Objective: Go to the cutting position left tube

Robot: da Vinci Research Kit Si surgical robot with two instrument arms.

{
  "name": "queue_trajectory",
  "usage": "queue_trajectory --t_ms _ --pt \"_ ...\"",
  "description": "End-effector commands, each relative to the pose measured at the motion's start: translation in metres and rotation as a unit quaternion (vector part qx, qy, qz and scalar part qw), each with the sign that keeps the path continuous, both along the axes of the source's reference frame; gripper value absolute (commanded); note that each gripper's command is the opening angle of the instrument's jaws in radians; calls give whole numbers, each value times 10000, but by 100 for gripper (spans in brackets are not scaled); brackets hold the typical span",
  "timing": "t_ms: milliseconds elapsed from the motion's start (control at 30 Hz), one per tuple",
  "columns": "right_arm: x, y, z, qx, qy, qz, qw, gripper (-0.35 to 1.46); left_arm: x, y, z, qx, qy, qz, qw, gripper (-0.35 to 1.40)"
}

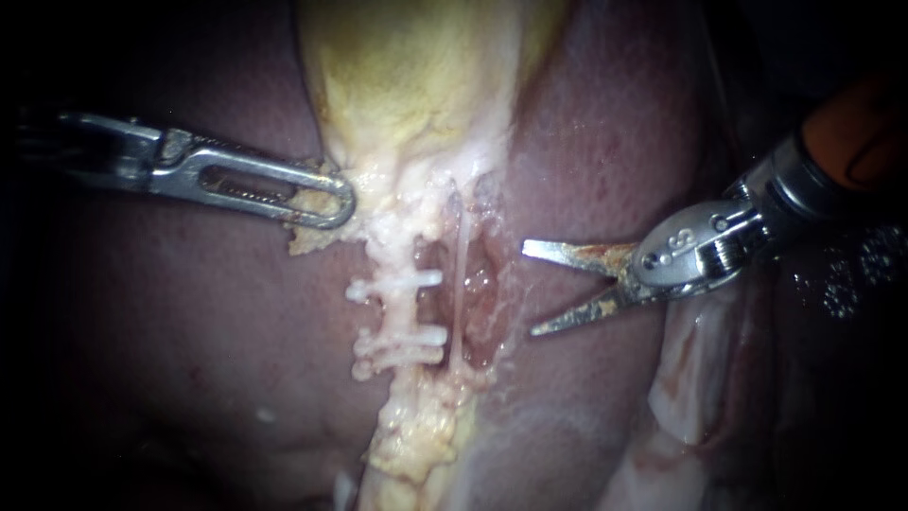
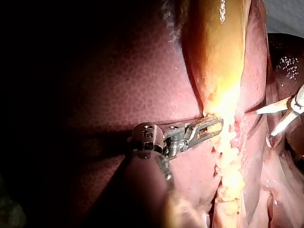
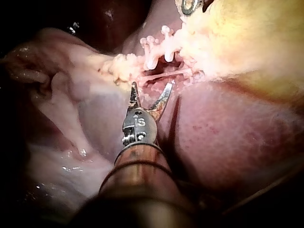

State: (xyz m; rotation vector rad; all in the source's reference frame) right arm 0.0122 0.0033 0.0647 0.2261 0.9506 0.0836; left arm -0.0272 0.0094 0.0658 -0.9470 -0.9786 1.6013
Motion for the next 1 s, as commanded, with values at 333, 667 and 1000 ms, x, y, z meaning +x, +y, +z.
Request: queue_trajectory --t_ms 333,667,1000 --pt "1 -1 -2 31 7 1 10000 138 32 22 -47 137 -70 54 9999 -35" --pt "11 -3 -5 160 111 -39 9998 136 40 28 -61 137 -66 -39 9999 -35" --pt "44 -20 2 583 273 -70 9979 136 42 29 -57 121 -46 -65 9999 -35"
